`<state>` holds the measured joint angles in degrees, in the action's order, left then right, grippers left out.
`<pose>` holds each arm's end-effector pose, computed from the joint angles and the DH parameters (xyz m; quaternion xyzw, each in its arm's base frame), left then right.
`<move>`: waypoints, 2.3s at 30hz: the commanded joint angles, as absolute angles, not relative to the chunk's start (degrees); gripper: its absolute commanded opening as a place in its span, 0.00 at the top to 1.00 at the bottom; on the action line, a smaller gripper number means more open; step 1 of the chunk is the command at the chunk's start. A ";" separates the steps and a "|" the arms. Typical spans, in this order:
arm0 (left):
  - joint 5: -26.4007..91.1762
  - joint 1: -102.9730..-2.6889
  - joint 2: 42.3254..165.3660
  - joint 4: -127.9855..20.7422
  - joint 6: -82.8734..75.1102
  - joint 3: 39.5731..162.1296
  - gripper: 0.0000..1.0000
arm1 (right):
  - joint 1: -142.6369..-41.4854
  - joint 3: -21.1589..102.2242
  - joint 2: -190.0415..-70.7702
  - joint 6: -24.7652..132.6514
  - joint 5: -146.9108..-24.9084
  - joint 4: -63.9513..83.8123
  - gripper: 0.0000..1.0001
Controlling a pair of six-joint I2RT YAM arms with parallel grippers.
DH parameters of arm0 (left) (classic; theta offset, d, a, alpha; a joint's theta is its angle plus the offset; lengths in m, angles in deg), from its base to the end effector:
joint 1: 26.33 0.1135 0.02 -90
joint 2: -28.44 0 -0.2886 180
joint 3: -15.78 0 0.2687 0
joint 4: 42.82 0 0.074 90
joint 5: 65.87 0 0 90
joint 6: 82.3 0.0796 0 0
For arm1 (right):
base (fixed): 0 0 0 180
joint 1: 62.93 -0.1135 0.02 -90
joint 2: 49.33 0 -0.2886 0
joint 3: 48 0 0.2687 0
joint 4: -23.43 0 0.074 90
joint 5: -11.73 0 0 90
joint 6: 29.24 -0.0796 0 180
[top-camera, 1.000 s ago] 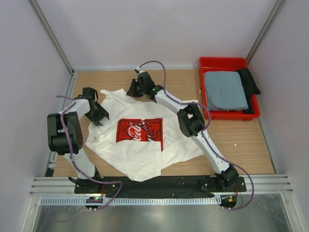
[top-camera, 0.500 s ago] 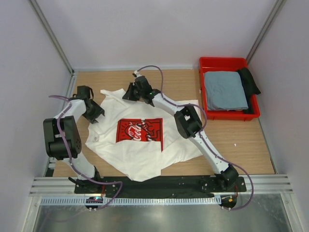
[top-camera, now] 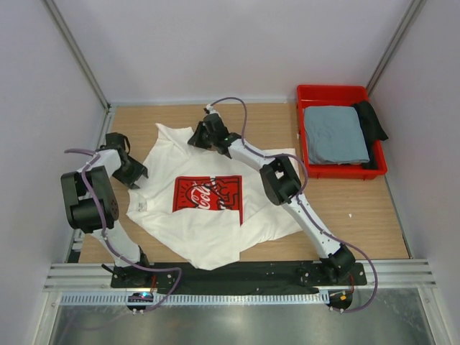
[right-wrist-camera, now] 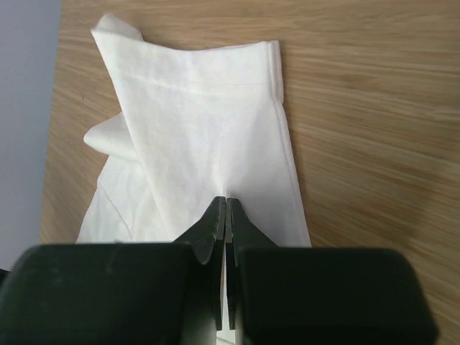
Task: Fold and stack the t-shirts
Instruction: Flatten the tshirt out
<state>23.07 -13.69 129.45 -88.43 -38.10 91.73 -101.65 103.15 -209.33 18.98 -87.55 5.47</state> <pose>0.3601 0.0823 0.1380 -0.4826 0.8596 -0.0392 0.1635 0.5325 0.4434 0.1021 -0.0197 0.8498 0.3900 0.3540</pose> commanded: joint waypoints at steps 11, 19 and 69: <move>18.94 -11.83 133.82 -87.89 -33.17 96.44 0.49 | -96.60 103.93 -208.75 20.77 -85.30 2.79 0.96; 17.01 -10.77 139.62 -88.85 -28.69 106.09 0.48 | -95.28 110.26 -212.89 18.48 -87.50 6.04 0.89; 17.54 -27.74 156.91 -99.49 -32.55 127.72 0.43 | -83.15 82.89 -188.71 41.33 -64.73 -26.82 0.35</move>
<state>17.86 -27.81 151.13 -101.79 -31.11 122.81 -84.36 76.05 -183.34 39.87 -66.65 -29.40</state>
